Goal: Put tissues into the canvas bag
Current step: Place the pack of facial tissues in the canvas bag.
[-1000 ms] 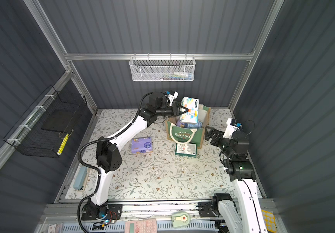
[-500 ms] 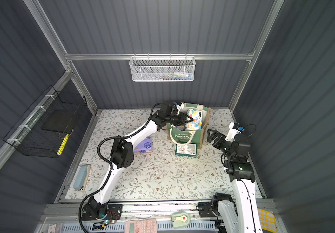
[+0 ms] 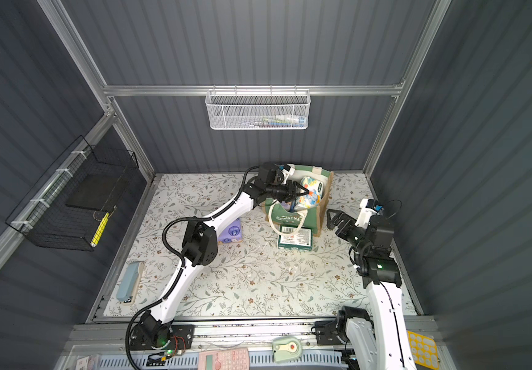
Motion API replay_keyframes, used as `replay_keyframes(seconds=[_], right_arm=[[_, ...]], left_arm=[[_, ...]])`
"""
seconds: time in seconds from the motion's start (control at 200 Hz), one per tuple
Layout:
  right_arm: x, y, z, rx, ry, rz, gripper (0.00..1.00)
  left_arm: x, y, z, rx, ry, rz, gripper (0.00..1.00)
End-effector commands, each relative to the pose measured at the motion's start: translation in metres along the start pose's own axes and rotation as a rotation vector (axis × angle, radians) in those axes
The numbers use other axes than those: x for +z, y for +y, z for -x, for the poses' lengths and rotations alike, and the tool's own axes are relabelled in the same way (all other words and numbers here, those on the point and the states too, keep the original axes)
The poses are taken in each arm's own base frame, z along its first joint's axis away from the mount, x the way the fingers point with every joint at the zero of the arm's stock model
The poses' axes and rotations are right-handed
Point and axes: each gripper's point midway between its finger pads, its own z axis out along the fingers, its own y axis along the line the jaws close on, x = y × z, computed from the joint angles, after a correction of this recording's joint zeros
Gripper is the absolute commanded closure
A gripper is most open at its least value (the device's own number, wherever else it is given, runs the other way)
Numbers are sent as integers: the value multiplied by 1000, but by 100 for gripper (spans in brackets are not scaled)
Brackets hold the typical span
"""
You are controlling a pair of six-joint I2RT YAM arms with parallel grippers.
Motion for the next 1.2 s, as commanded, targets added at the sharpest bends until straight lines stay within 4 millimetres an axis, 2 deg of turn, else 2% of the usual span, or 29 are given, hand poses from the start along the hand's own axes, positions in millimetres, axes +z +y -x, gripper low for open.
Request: replay_keyframes(seconds=[0.0,0.21,0.42,0.57,0.71,0.806,1.046,1.191], right_arm=[[3,-4,-7,11,13,10,1],[8,-15,-26,61,48,18,1],[11,-30,-44,121,73,10,1],[14,-40,-56,141,83,1,1],[26,-48,-76,231,109,47,1],[35,-48,-88,292,136,97,6],[54,-60,-104,350,203,98,8],[68,-61,-113,401,231,128,12]], left_arm=[[12,27,-11,-46,20,62,42],[10,27,-8,-41,7,86,24],[-14,6,13,51,-74,155,15],[-36,-25,29,125,-132,164,12],[-55,-53,37,191,-170,171,11],[-68,-73,41,240,-192,175,9],[-94,-118,32,375,-229,202,2],[-115,-130,24,437,-284,272,0]])
